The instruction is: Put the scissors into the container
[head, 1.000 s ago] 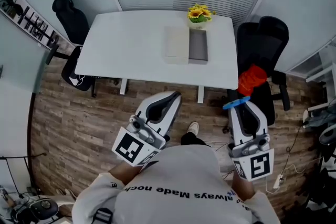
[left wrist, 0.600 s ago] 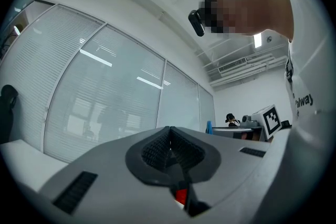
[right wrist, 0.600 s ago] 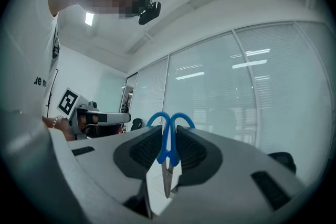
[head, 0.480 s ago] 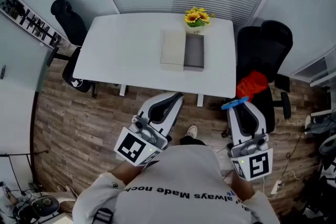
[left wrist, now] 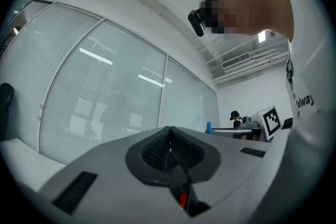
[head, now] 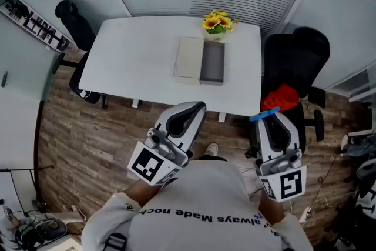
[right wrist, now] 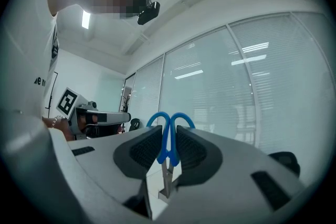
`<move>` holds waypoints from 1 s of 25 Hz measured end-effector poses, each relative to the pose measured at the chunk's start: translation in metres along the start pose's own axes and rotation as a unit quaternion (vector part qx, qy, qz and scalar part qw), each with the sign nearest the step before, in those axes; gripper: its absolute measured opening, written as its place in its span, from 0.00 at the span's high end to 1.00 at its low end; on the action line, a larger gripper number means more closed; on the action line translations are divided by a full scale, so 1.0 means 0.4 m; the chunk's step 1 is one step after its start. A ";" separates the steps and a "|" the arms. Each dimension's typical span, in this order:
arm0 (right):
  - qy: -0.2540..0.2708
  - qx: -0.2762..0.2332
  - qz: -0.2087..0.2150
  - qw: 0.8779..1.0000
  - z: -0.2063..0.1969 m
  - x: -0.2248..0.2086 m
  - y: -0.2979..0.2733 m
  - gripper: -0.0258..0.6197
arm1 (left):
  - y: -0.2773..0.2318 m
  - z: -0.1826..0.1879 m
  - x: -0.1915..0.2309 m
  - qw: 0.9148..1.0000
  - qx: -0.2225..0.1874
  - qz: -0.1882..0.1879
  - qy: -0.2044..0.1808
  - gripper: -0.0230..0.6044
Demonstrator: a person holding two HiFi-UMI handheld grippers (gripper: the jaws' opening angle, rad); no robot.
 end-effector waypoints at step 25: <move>-0.007 0.010 0.018 1.000 -0.018 -0.087 -0.117 0.82 | -0.092 -0.035 0.086 1.000 0.013 0.022 0.015 0.93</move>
Point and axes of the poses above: the fingertips, and each gripper's own axes: y backward along the fingers, x to its left, z out of its top, the point moved 10 cm from there along y, backward along the fingers, and after that the axes turned 12 degrees about x, right-handed, at the moved point
